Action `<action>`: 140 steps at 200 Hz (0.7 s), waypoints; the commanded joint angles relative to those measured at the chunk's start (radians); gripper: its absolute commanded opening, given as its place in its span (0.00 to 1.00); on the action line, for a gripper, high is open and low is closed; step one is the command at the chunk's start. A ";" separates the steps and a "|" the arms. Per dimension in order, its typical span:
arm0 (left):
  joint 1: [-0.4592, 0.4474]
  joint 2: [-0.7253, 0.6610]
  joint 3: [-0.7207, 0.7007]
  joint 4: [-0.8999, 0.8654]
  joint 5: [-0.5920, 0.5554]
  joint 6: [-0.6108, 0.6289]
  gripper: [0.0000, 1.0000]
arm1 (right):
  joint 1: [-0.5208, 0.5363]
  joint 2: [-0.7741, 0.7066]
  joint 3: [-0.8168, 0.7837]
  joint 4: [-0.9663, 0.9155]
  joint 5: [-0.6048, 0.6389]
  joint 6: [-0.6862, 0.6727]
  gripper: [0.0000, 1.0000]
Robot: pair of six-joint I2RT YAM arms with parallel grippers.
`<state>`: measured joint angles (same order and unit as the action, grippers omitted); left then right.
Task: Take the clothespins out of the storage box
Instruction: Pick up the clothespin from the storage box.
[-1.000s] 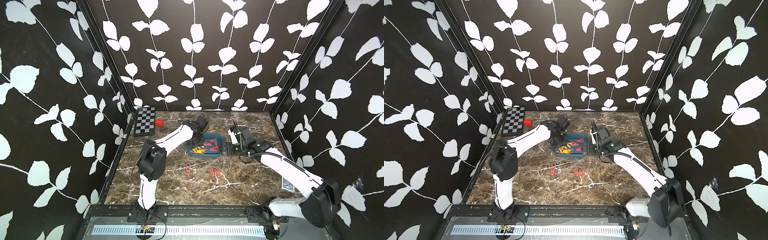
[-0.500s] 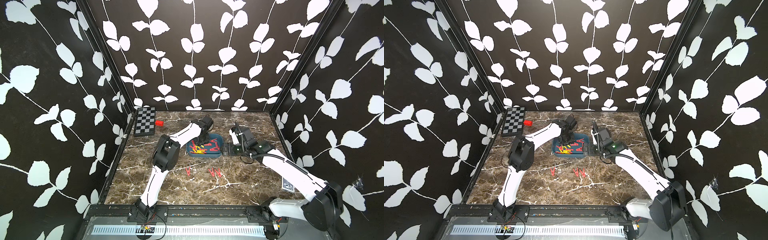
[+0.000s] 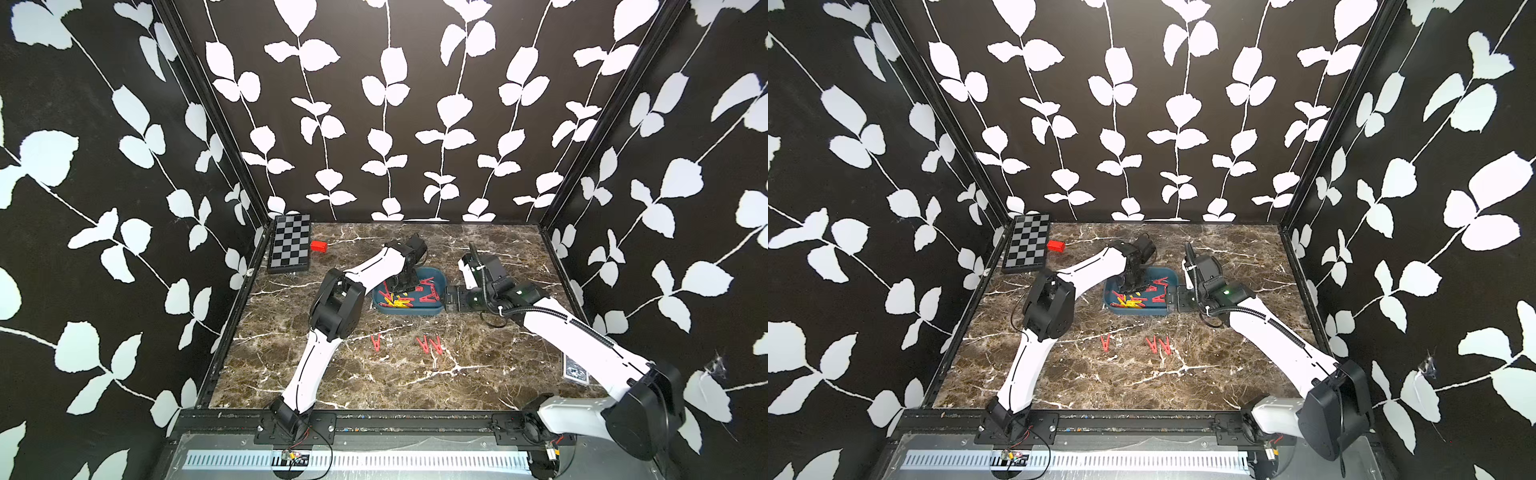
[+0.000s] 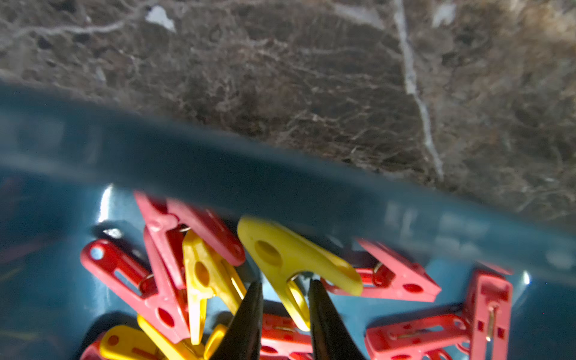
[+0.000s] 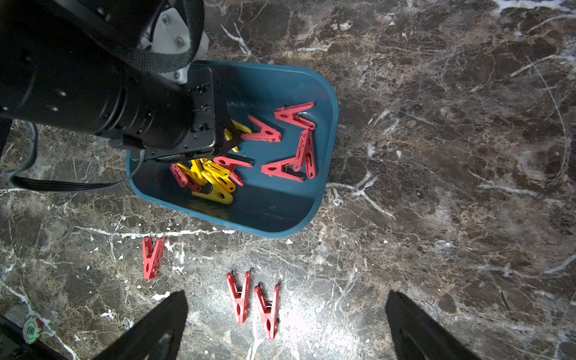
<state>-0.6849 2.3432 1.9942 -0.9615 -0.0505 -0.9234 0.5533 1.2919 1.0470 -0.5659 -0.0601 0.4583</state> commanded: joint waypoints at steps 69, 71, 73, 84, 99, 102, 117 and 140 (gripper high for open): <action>0.011 0.041 0.051 -0.034 -0.019 0.032 0.20 | -0.006 0.014 0.018 -0.012 0.016 -0.012 0.99; 0.012 0.041 0.054 -0.036 -0.021 0.033 0.20 | -0.006 0.015 0.019 -0.013 0.016 -0.012 0.99; 0.011 0.039 0.054 -0.036 -0.021 0.033 0.20 | -0.006 0.014 0.019 -0.012 0.016 -0.012 0.99; 0.012 0.030 0.057 -0.041 -0.029 0.041 0.13 | -0.006 0.015 0.018 -0.014 0.017 -0.012 0.99; 0.011 0.011 0.057 -0.045 -0.038 0.050 0.11 | -0.007 0.012 0.015 -0.011 0.018 -0.010 0.99; 0.012 0.007 0.058 -0.047 -0.041 0.051 0.11 | -0.007 0.012 0.015 -0.010 0.018 -0.010 0.99; 0.012 -0.012 0.061 -0.050 -0.045 0.057 0.09 | -0.007 0.015 0.013 -0.009 0.016 -0.009 0.99; 0.011 -0.038 0.064 -0.057 -0.051 0.061 0.09 | -0.006 0.016 0.016 -0.006 0.015 -0.009 0.99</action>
<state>-0.6773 2.3745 2.0357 -0.9760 -0.0738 -0.8791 0.5510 1.3025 1.0473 -0.5663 -0.0597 0.4583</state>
